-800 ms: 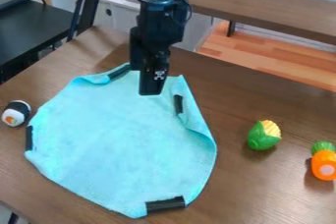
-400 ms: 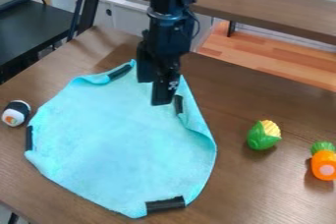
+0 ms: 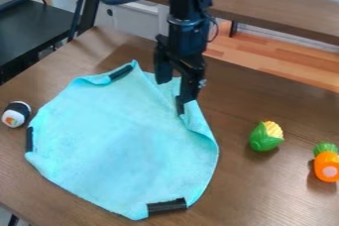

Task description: Fold the cloth from top right to bottom left

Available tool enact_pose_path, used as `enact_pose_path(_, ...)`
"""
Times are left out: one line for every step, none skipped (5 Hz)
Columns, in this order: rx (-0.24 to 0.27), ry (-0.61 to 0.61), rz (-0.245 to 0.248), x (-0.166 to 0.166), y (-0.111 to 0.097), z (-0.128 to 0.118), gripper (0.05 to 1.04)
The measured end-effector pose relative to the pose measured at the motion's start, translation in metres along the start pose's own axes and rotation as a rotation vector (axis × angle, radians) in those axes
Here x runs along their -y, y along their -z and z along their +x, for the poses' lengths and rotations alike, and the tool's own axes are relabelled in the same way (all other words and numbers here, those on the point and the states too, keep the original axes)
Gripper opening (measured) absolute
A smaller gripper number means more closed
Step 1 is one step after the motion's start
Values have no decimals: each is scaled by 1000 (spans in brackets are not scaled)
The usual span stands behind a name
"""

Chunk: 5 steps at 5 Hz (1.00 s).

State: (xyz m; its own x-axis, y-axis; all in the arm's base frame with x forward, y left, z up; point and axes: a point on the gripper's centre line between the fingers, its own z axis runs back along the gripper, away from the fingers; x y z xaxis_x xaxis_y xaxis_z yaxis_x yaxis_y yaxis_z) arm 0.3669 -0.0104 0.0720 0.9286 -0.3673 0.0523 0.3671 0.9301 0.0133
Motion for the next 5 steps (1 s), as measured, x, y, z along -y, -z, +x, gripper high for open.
enact_pose_path(98, -101, -30, 2, 1, 15, 1000)
enact_pose_path(178, -207, -39, -10, 10, 26, 1000)
enact_pose_path(187, -332, -16, -17, 19, 29, 1000)
enact_pose_path(186, -432, -7, -23, 24, 34, 1000)
enact_pose_path(169, -470, 15, -28, 35, 34, 1000)
